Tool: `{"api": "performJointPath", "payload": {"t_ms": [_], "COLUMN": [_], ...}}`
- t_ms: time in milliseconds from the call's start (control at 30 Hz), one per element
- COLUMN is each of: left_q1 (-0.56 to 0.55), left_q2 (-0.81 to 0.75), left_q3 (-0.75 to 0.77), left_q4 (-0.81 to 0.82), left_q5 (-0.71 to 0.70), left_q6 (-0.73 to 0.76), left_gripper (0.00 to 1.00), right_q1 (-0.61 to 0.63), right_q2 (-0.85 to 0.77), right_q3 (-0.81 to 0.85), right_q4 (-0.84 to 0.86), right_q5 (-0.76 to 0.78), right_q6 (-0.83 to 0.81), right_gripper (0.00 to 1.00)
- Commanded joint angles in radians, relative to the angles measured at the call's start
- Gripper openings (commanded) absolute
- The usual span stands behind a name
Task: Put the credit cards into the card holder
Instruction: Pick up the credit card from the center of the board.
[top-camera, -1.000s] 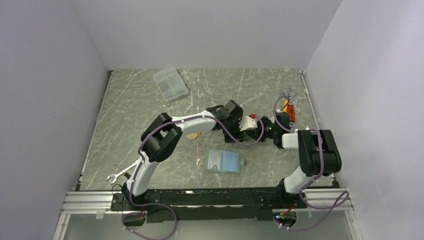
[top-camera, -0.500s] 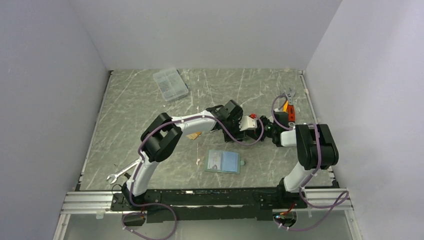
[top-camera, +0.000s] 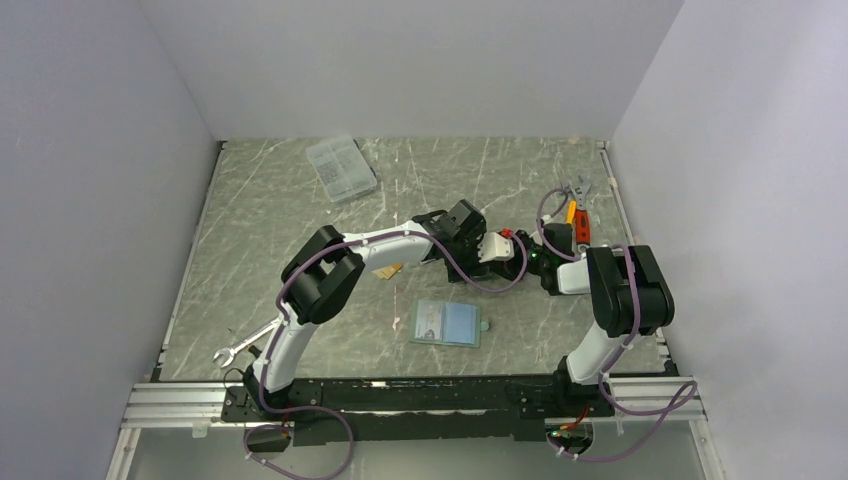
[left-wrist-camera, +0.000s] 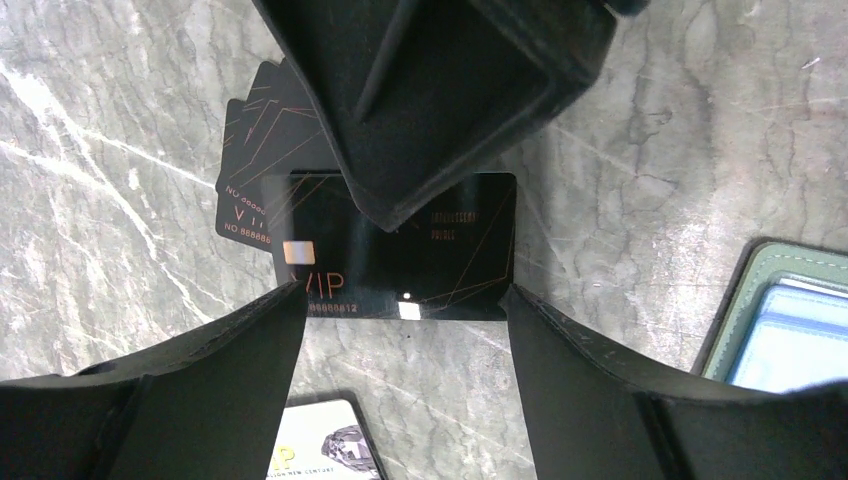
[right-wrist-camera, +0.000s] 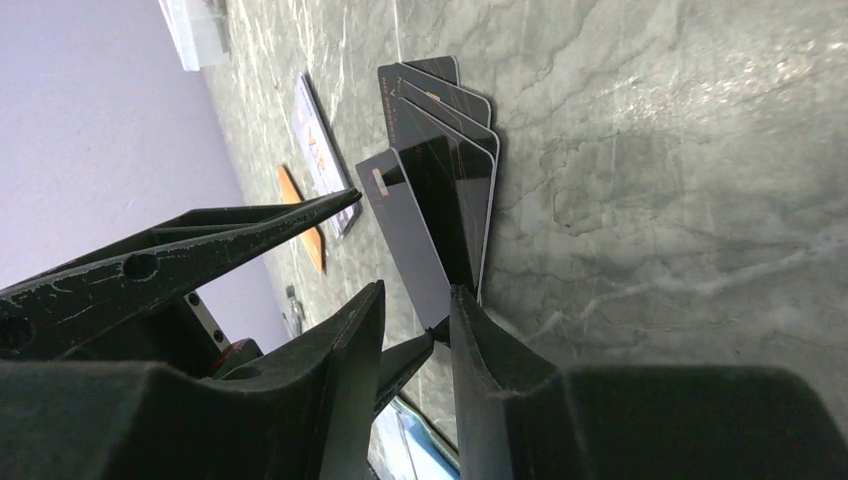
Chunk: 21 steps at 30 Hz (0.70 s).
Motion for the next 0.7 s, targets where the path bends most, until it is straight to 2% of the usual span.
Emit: {"api": "performJointPath", "payload": {"t_ms": [0,167,300,400,667], "left_q1": [0.003,0.003,0.004,0.004,0.004], "left_q2": [0.022,0.020,0.020,0.017,0.005], "left_q3": [-0.003,-0.011,-0.017,-0.020,-0.043], "left_q4": [-0.010,-0.002,0.002,0.000,0.003], "left_q5": [-0.028,-0.026,-0.020,-0.021,-0.036], "left_q6": [0.025,0.030,0.037,0.043,0.055], "left_gripper": [0.78,0.75,0.61,0.57,0.56], "right_q1": [0.017,0.026,0.027,0.025,-0.002], "right_q2": [-0.017,-0.004,0.004,0.006,-0.040], "right_q3": [-0.002,-0.005,-0.004,0.004,0.069], "right_q4": [0.068,0.094,0.078,0.061,-0.020], "right_q5": [-0.033,-0.050,-0.039,-0.030,-0.033], "right_q6": [0.007,0.017,0.001,-0.013,-0.078], "right_gripper": [0.33,0.32,0.31,0.31,0.33]}}
